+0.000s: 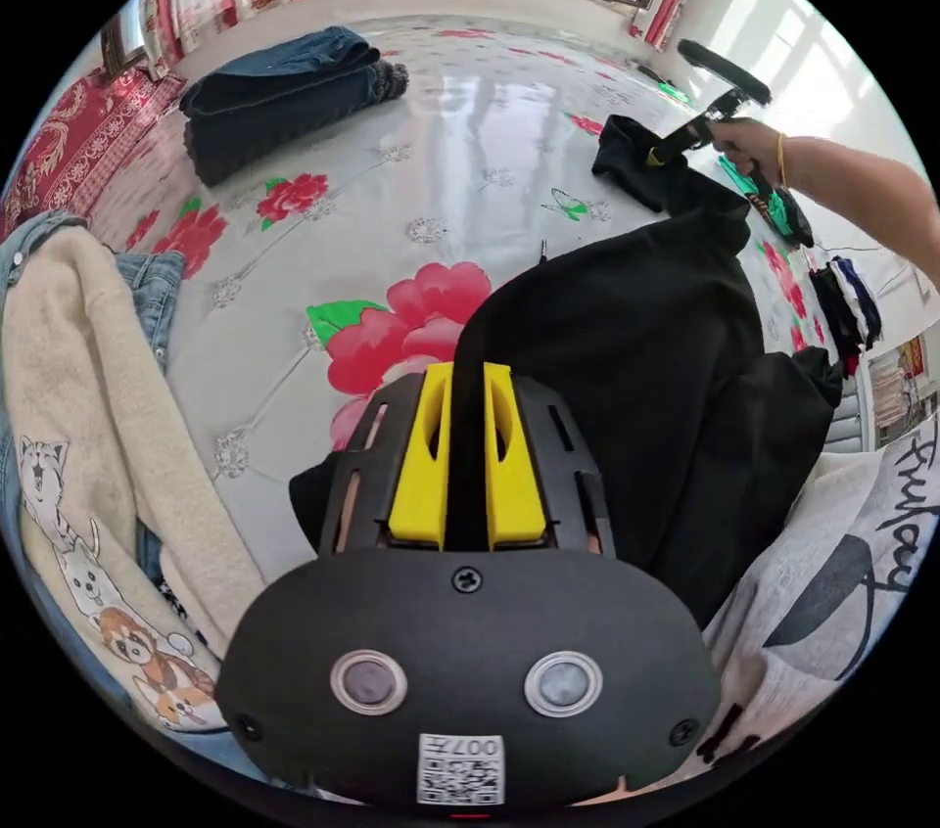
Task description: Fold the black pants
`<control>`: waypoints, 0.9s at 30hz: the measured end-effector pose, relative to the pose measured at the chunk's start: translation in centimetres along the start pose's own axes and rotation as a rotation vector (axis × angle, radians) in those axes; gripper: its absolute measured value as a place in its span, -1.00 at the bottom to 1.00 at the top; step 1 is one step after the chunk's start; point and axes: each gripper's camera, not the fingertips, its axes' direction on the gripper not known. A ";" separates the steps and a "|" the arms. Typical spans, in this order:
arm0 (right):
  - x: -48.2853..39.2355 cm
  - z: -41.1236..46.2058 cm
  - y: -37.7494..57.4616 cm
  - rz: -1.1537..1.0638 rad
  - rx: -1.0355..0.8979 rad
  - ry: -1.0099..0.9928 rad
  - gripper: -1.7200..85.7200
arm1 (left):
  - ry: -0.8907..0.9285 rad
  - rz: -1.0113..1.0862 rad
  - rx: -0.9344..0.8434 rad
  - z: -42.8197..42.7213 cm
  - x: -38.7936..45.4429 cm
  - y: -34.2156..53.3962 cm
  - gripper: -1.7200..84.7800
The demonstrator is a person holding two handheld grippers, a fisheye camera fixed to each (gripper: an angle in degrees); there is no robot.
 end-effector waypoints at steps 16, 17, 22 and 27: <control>18.6 -5.9 47.6 0.791 0.472 -0.450 -0.85 | 0.005 -0.302 0.289 -14.1 6.0 11.2 -0.96; 18.6 -5.7 49.4 0.776 0.482 -0.431 -0.84 | 0.004 -0.305 0.288 -14.2 6.2 11.2 -0.96; 18.1 -6.1 50.9 0.535 0.422 -0.222 -0.79 | -0.065 -0.286 0.305 -16.1 9.1 10.9 -0.96; 16.0 -3.3 48.3 0.226 0.244 -0.016 -0.76 | -0.102 -0.289 0.322 -17.7 11.1 11.3 -0.96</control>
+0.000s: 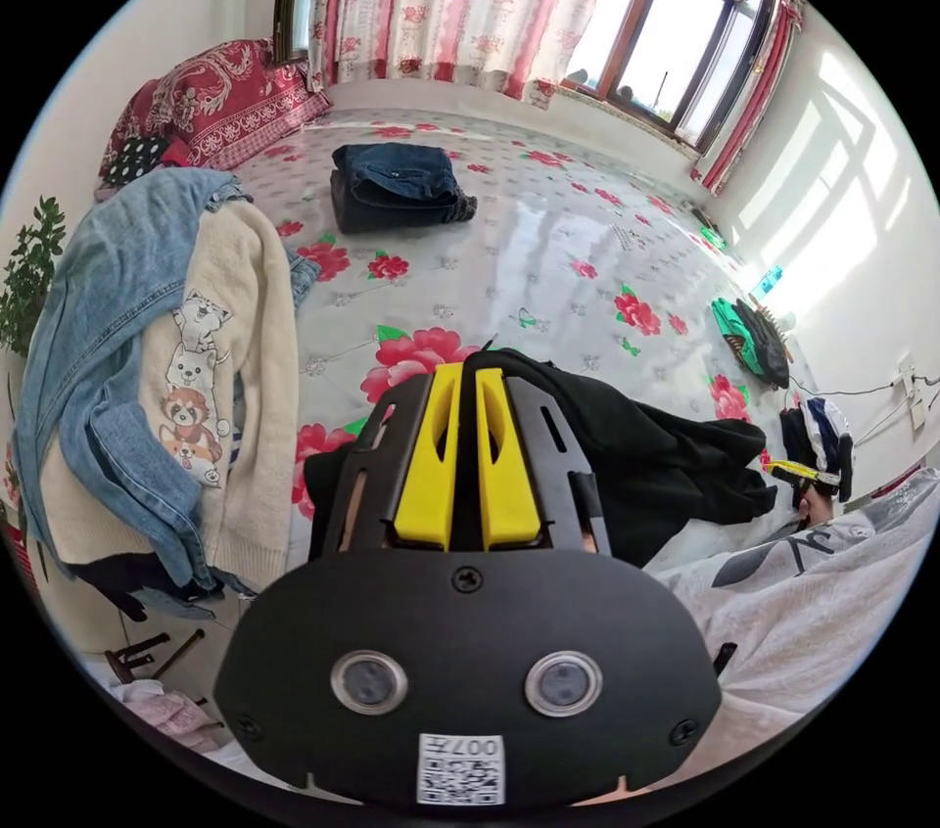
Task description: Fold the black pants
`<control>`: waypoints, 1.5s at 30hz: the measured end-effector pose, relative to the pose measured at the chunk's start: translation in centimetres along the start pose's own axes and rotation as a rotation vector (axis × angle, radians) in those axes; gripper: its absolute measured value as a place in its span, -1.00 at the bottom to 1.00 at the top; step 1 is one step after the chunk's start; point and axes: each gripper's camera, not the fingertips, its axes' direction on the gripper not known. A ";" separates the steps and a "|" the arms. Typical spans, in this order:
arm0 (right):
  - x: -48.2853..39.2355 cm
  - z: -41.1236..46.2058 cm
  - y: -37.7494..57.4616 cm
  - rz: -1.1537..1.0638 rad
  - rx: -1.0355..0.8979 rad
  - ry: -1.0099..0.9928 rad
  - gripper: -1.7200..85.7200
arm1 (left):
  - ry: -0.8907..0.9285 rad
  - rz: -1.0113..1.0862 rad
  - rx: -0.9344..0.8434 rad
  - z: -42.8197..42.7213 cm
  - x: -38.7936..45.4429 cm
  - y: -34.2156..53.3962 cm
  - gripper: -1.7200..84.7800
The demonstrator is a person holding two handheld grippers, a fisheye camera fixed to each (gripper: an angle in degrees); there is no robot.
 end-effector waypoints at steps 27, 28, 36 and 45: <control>2.0 -16.0 -12.6 -0.320 -0.083 -0.352 -0.95 | 0.063 -0.232 0.179 -4.0 -5.7 -5.0 -0.96; 2.6 -14.8 -15.3 -0.279 -0.080 -0.348 -0.94 | 0.052 -0.267 0.148 -1.1 -6.3 -6.9 -0.96; 4.3 -5.9 -23.8 -0.075 -0.007 -0.258 -0.84 | 0.033 -0.279 -0.027 11.6 -7.0 -13.6 -0.97; 7.8 3.0 -20.1 0.139 -0.123 -0.180 -0.77 | -0.060 -0.119 -0.267 18.4 -7.7 -12.4 -0.93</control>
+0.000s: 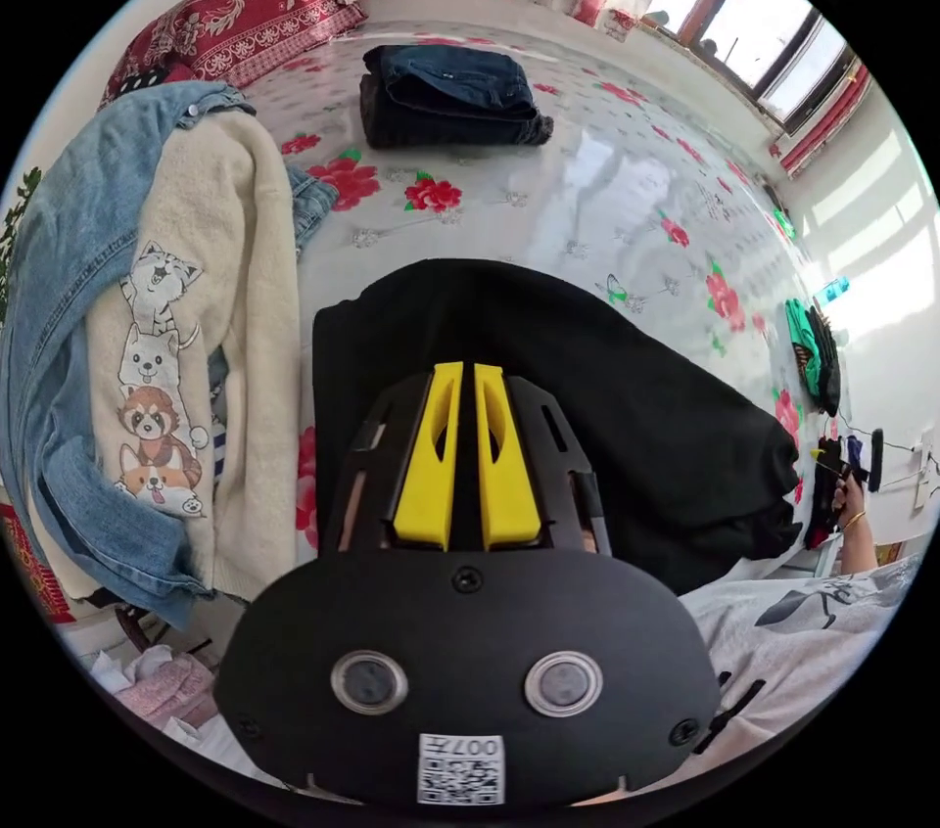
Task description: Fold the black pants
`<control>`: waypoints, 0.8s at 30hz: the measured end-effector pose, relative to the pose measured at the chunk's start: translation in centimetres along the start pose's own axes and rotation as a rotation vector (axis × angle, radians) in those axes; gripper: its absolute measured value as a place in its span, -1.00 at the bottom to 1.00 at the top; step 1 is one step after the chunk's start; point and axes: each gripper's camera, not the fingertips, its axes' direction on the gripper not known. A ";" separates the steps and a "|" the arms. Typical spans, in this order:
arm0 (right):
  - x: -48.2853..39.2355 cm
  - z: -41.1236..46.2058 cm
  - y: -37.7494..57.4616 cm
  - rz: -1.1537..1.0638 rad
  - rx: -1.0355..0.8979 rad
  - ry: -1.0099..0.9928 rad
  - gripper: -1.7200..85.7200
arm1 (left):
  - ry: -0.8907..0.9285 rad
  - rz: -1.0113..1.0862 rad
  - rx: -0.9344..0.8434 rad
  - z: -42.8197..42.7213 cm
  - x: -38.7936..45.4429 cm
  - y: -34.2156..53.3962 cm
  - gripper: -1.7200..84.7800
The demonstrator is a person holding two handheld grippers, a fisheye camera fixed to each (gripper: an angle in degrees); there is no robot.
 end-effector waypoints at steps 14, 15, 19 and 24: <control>-2.8 1.2 -8.9 -0.126 -0.110 0.233 -0.94 | -0.056 -0.049 -0.245 10.8 -2.3 -7.6 -0.96; -2.6 0.3 -9.4 -0.118 -0.078 0.240 -0.95 | -0.037 -0.035 -0.243 11.1 -2.0 -8.7 -0.97; 0.0 -3.3 -12.5 0.005 0.090 0.331 -0.94 | 0.054 0.096 -0.213 13.0 1.3 -12.7 -0.98; 2.4 -3.4 -14.9 0.216 0.168 0.386 -0.90 | -0.001 0.193 -0.185 14.3 5.6 -15.2 -0.98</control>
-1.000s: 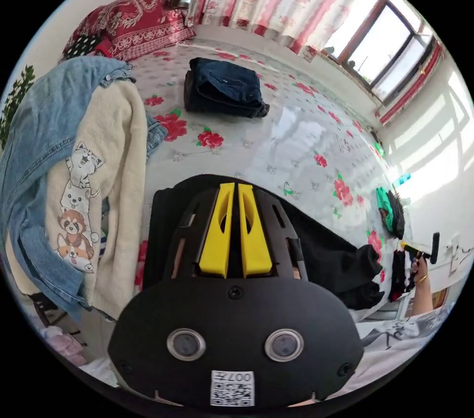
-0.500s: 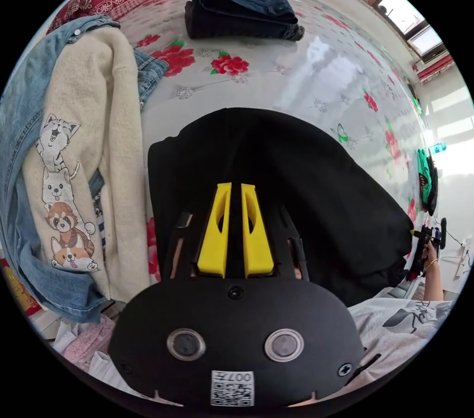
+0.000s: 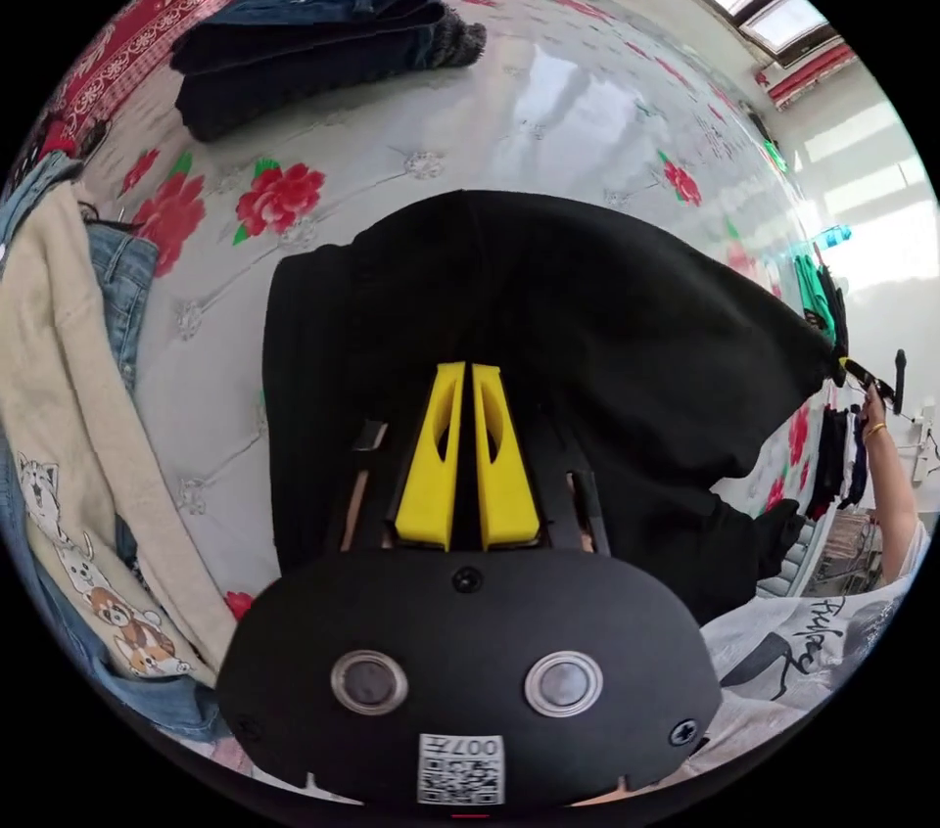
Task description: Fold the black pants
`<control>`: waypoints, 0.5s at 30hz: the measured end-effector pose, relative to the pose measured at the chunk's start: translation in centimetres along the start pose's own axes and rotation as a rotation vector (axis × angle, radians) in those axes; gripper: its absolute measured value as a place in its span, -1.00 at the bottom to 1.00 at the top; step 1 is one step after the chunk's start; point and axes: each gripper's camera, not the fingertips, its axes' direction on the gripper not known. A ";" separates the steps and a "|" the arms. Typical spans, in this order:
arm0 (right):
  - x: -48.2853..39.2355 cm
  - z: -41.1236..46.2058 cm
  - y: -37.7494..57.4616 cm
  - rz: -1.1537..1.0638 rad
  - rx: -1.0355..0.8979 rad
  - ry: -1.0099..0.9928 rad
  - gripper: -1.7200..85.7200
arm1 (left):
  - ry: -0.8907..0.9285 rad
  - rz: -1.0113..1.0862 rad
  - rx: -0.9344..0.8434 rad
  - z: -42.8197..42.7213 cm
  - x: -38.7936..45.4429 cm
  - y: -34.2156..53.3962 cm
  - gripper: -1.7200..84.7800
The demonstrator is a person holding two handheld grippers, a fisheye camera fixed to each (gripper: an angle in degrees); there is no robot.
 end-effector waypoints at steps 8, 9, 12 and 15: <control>-5.2 -0.7 6.8 -0.167 0.053 -0.221 -0.86 | -0.088 -0.042 0.098 -4.2 -2.5 5.8 -0.98; -5.9 -0.4 7.7 -0.195 0.032 -0.245 -0.86 | -0.076 -0.075 0.100 -4.5 -3.2 7.7 -0.98; -9.6 0.7 12.7 -0.347 -0.057 -0.269 -0.86 | -0.046 -0.160 0.075 -4.7 -4.7 12.8 -0.98; -12.0 1.1 17.9 -0.495 -0.111 -0.210 -0.87 | -0.022 -0.263 0.028 -4.3 -6.0 18.2 -0.97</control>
